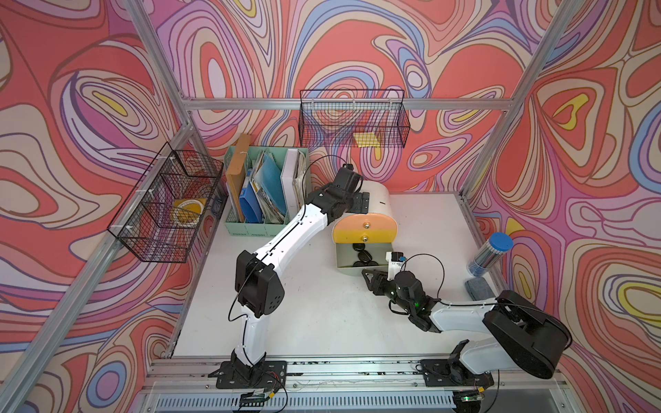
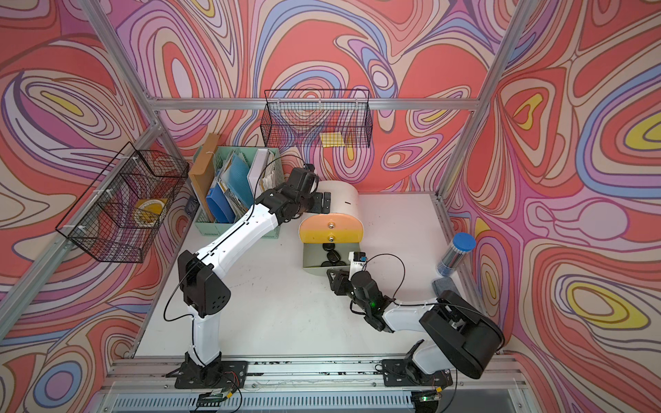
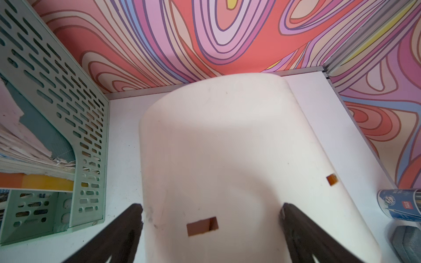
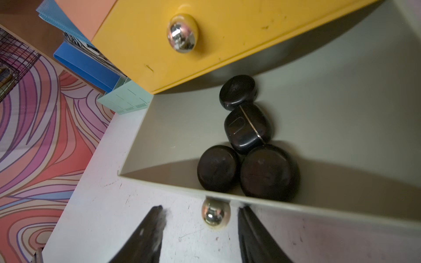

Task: Put the bluetooth earphones in the drawer according to color
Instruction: Close the drawer in the storage box.

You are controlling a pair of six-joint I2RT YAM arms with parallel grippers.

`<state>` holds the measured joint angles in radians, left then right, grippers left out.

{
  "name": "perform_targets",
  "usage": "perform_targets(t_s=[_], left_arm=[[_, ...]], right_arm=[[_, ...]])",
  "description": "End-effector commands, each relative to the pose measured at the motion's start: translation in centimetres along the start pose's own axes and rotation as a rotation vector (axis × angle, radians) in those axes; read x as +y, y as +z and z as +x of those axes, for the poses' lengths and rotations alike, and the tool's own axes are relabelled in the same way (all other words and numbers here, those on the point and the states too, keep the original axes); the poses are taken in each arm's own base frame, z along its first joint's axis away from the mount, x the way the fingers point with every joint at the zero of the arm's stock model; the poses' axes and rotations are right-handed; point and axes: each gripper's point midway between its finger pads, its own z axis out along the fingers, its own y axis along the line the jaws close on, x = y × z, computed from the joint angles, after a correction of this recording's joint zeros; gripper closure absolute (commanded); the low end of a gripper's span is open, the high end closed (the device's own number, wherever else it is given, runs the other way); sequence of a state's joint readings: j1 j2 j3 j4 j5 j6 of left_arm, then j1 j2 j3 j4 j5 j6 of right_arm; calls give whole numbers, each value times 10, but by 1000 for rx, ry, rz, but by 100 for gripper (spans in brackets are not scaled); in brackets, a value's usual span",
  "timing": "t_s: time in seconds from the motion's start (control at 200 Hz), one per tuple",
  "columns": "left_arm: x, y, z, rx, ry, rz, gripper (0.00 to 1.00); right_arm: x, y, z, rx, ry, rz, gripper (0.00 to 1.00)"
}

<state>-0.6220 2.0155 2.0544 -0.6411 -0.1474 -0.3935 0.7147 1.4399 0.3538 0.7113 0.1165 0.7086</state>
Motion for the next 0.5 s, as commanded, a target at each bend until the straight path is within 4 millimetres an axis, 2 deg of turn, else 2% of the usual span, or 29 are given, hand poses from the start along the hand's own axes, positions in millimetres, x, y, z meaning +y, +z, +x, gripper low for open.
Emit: perform_targets(t_s=[0.0,0.376,0.496], left_arm=[[14,14,51,176,51,-46,1],[11,14,53,181,41,-29,2],[13,14,54,185,43,-34,2]], right_arm=[[-1,8,-23,-87,-3,47,47],[7,37,-38,-121,17,45,49],[21,41,-39,-103,51,-37,50]])
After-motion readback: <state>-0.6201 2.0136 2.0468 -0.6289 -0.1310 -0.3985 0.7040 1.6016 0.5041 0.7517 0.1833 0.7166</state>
